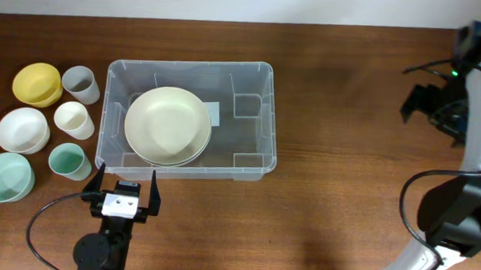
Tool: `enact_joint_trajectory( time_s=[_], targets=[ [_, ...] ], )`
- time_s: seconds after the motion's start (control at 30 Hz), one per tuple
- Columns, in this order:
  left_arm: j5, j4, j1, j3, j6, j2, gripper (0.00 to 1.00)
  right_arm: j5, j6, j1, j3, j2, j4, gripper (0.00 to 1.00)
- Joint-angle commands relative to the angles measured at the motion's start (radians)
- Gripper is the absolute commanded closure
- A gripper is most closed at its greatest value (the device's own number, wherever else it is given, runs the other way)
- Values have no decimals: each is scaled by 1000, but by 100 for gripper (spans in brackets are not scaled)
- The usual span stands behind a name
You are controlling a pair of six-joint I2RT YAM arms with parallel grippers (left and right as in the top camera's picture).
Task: Pack container
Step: 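Open the right gripper and retract the right arm to the right side, then move the left gripper down to the mint-green bowl at front left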
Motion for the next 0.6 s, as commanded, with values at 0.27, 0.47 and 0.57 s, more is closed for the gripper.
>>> enact_joint_trajectory(
  time_s=[0.27, 0.47, 0.57],
  targets=[
    [-8, -8, 4, -2, -6, -5, 0, -28, -3, -51, -12, -11, 40, 1],
    [-8, -8, 4, -2, -6, -5, 0, -28, -3, -51, -12, -11, 45, 1],
    [-8, -8, 4, -2, -6, -5, 0, -28, -3, -51, -12, -11, 45, 1]
  ],
)
